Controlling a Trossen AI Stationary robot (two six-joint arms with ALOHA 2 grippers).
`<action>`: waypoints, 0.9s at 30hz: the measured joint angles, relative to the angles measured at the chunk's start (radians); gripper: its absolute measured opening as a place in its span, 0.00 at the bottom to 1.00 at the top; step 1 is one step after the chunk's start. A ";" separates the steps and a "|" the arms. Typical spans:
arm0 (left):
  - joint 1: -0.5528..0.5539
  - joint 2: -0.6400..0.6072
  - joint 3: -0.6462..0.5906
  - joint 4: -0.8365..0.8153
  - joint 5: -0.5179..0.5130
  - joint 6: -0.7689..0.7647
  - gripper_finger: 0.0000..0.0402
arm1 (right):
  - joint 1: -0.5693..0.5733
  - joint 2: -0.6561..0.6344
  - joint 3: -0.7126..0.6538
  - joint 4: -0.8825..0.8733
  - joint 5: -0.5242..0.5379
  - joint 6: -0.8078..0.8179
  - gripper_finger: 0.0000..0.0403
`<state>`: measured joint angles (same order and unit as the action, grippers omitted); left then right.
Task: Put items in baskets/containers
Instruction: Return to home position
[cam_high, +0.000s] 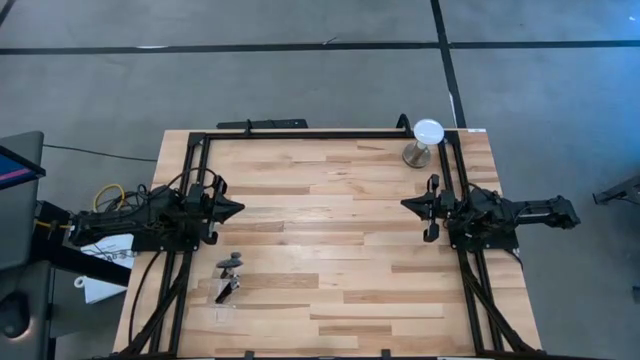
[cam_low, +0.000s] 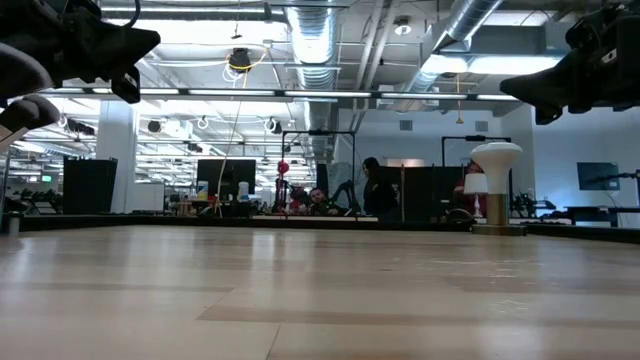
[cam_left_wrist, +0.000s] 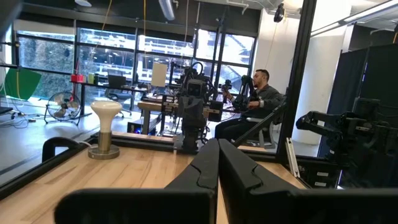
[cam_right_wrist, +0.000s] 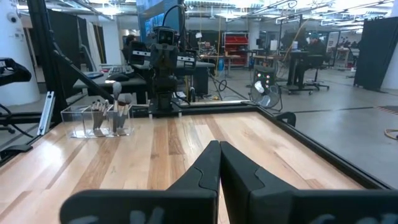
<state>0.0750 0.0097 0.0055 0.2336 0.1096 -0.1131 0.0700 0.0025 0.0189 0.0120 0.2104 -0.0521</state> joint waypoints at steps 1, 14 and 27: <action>0.000 0.000 0.000 0.000 0.000 0.000 0.01 | 0.000 0.000 0.000 0.000 0.000 0.000 0.00; 0.000 0.000 0.000 0.009 0.000 0.000 0.01 | 0.000 0.000 0.000 0.000 0.000 0.000 0.00; 0.000 0.000 0.000 0.015 0.000 0.000 0.01 | 0.000 0.000 0.000 0.000 0.000 0.000 0.00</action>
<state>0.0750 0.0097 0.0055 0.2481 0.1096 -0.1131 0.0701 0.0027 0.0189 0.0120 0.2101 -0.0523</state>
